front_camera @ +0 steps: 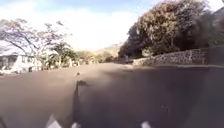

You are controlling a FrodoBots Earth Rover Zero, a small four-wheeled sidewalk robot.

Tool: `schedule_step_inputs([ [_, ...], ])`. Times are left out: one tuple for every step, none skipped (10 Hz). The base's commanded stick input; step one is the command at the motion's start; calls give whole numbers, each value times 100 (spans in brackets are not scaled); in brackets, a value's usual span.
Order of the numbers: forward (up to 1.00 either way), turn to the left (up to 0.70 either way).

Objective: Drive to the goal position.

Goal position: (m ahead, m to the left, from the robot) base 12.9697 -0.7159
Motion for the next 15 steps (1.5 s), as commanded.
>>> schedule_step_inputs([
  [85, 0],
  [85, 0],
  [85, 0],
  [85, 0],
  [85, 0],
  [85, 0],
  [85, 0],
  [85, 0],
  [85, 0],
  [85, 0],
  [85, 0],
  [85, 0],
  [85, 0],
  [85, 0],
  [85, 0],
])
